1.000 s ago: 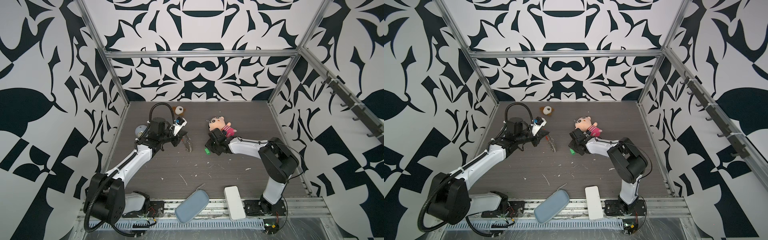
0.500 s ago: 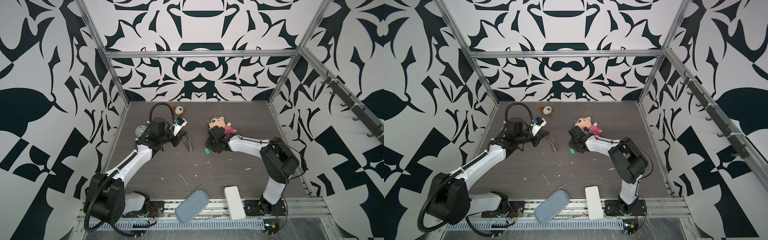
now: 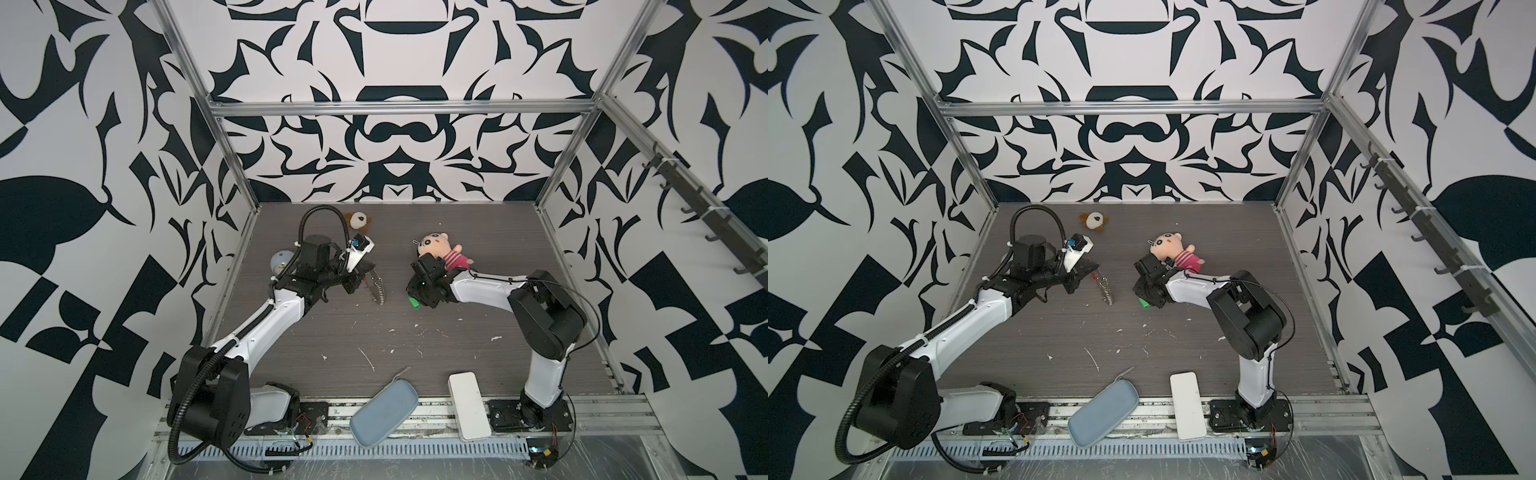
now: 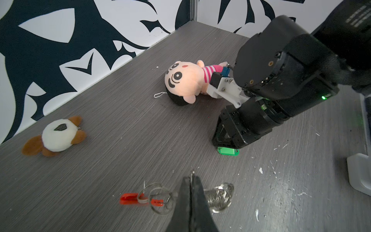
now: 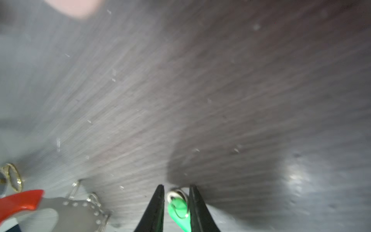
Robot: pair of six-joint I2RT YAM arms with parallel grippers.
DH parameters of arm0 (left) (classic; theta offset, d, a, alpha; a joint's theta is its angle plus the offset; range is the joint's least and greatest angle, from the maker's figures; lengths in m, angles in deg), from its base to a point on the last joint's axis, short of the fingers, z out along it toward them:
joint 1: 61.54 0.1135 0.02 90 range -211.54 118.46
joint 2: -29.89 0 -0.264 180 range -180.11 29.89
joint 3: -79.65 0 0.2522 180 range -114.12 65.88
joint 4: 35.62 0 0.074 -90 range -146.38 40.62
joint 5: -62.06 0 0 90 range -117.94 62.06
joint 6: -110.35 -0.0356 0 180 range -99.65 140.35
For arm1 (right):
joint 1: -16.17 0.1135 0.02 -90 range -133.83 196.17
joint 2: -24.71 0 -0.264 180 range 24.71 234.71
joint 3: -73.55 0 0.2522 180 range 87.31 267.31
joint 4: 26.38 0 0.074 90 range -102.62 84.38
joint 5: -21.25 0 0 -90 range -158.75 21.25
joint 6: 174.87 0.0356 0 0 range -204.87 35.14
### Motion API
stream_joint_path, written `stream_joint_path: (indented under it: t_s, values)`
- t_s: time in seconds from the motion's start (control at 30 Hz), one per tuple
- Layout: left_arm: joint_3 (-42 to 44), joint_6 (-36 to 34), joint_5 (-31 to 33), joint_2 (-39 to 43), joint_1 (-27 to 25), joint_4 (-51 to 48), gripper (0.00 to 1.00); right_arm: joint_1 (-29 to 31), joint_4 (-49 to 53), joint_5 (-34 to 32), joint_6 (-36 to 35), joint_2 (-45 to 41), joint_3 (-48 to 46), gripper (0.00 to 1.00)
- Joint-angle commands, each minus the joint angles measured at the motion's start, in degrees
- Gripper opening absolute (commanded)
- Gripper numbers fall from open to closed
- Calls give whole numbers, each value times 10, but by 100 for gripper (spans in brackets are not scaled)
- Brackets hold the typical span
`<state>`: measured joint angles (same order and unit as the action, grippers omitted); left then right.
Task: Put the keys on the keyring
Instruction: 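Lower the right gripper onto the green tag's ring and close on it, then lift the green tag with the right gripper off the table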
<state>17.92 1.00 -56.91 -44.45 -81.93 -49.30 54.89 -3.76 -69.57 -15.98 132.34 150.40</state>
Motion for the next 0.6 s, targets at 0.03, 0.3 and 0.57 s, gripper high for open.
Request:
stream_joint_path:
  t_s: [0.03,0.3,0.57]
  values:
    - [-22,-4,-14,9,-2,-1,0,3,7,-2,20,16,7,16]
    - [-21,-6,-13,9,-1,-3,0,2,40,-27,-39,3,45,0]
    - [-21,-6,-13,6,-2,-5,0,-3,244,-87,-347,74,211,0]
